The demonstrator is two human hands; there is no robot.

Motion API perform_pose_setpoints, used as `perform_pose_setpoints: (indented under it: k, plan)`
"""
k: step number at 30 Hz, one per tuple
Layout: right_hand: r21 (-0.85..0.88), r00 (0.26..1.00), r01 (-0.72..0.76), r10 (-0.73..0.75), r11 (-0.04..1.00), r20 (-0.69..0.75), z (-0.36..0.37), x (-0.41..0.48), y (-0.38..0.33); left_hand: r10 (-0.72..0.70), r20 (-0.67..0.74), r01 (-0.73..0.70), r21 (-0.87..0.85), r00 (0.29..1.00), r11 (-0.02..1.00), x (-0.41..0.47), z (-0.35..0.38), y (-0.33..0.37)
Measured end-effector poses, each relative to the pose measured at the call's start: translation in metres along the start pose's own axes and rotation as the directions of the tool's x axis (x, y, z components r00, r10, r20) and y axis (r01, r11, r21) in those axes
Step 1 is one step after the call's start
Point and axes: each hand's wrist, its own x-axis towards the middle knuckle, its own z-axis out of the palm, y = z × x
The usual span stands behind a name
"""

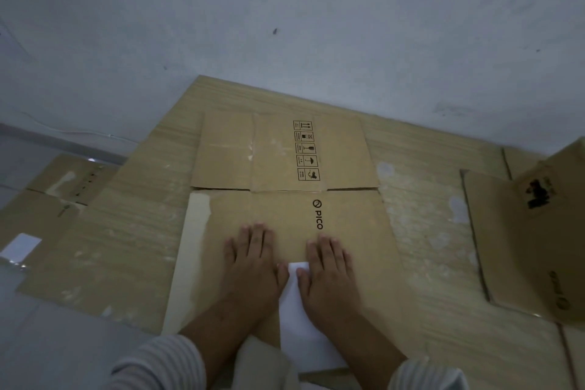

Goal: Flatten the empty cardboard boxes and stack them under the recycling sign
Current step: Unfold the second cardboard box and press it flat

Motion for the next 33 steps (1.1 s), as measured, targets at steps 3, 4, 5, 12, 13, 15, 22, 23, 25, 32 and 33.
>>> perform_pose_setpoints:
  k: [3,4,5,12,13,15,22,23,25,32,33]
  plan:
    - [-0.025,0.998,0.002,0.0,1.0,0.058,-0.004,0.001,0.002,0.004,0.001,-0.004,-0.009,1.0,1.0,0.001,-0.002,-0.002]
    - [-0.021,0.998,0.005,-0.004,1.0,0.066,-0.005,0.001,0.003,0.008,-0.008,-0.008,-0.018,1.0,1.0,0.0,-0.003,-0.003]
    - [-0.008,0.998,0.006,-0.006,1.0,0.065,-0.006,0.0,0.006,0.015,-0.021,-0.015,-0.022,1.0,1.0,-0.002,-0.003,-0.005]
    - [0.123,0.962,-0.27,0.272,0.955,-0.001,-0.03,-0.015,0.072,-0.35,-0.119,0.333,-0.144,0.929,0.932,-0.032,-0.006,-0.055]
    - [0.129,0.941,-0.335,0.337,0.933,0.002,-0.033,-0.019,0.081,-0.439,-0.115,0.412,-0.201,0.891,0.889,-0.035,-0.008,-0.061]
    - [0.131,0.905,-0.423,0.426,0.897,0.001,-0.035,-0.025,0.093,-0.602,-0.073,0.548,-0.339,0.795,0.765,-0.034,-0.014,-0.067]
    - [0.201,0.859,-0.51,0.505,0.836,0.08,-0.051,-0.023,0.077,-0.728,0.076,0.671,-0.462,0.681,0.58,-0.017,-0.033,-0.064]
    - [0.232,0.846,-0.531,0.523,0.815,0.102,-0.055,-0.019,0.082,-0.738,0.104,0.687,-0.469,0.667,0.555,-0.016,-0.036,-0.068]
    - [0.304,0.837,-0.545,0.524,0.781,0.155,-0.062,-0.012,0.095,-0.745,0.116,0.684,-0.506,0.657,0.525,-0.016,-0.042,-0.075]
    - [0.498,0.866,-0.484,0.477,0.72,0.151,-0.075,0.007,0.107,-0.665,0.139,0.581,-0.636,0.734,0.508,-0.012,-0.048,-0.083]
    - [0.499,0.859,-0.49,0.494,0.715,0.134,-0.074,0.007,0.106,-0.656,0.132,0.575,-0.626,0.743,0.526,-0.013,-0.048,-0.083]
